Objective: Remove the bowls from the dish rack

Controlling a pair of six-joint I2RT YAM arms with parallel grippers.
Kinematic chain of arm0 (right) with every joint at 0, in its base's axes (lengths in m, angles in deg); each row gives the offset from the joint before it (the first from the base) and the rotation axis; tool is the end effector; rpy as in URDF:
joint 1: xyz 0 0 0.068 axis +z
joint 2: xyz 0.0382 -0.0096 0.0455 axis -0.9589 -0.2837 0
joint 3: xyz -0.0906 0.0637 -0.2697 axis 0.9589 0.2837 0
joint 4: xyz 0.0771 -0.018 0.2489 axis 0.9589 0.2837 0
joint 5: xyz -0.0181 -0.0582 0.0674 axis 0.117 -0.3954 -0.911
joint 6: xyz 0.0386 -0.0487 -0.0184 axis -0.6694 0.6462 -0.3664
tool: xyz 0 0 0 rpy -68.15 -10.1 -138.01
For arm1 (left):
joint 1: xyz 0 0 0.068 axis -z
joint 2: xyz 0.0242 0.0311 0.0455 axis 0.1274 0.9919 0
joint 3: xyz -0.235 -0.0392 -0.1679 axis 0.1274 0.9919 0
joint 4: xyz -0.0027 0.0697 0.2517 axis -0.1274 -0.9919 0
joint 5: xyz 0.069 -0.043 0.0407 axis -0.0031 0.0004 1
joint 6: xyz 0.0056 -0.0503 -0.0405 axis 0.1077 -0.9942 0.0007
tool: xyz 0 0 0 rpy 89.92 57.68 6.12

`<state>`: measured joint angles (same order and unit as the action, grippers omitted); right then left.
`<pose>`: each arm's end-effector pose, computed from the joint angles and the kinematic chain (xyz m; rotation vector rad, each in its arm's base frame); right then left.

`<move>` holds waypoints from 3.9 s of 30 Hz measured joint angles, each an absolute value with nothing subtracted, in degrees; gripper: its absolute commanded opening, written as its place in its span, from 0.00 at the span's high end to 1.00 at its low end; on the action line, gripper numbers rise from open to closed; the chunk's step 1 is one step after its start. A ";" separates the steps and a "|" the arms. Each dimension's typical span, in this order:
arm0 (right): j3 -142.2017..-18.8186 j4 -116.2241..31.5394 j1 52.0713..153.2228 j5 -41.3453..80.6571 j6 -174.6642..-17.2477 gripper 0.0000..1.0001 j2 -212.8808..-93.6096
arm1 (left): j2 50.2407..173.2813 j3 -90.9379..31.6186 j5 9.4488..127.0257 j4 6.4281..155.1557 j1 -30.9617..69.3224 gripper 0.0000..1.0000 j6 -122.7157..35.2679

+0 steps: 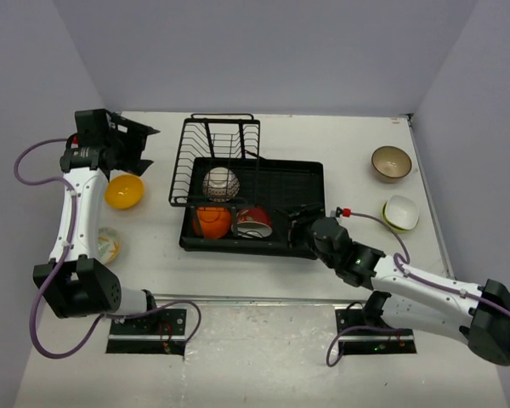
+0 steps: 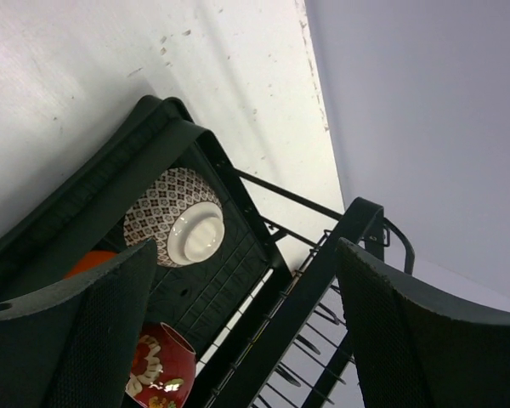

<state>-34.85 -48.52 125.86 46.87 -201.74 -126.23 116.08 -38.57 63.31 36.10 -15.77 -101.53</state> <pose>0.1459 0.1615 0.2592 1.3536 1.7826 1.5348 0.3038 0.0335 0.3766 -1.4106 1.9473 -0.7910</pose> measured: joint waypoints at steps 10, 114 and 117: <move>-36.69 -48.61 137.66 64.07 -202.81 0.47 -132.63 | 115.95 -36.62 63.44 45.52 -15.77 0.15 -106.34; -97.60 -3.10 69.27 24.20 -127.21 1.00 -164.17 | 119.82 -34.83 62.96 51.95 -13.47 0.19 -101.88; -103.02 1.11 67.67 27.15 -121.83 1.00 -170.99 | 119.55 -34.24 63.29 51.44 -13.38 0.19 -100.65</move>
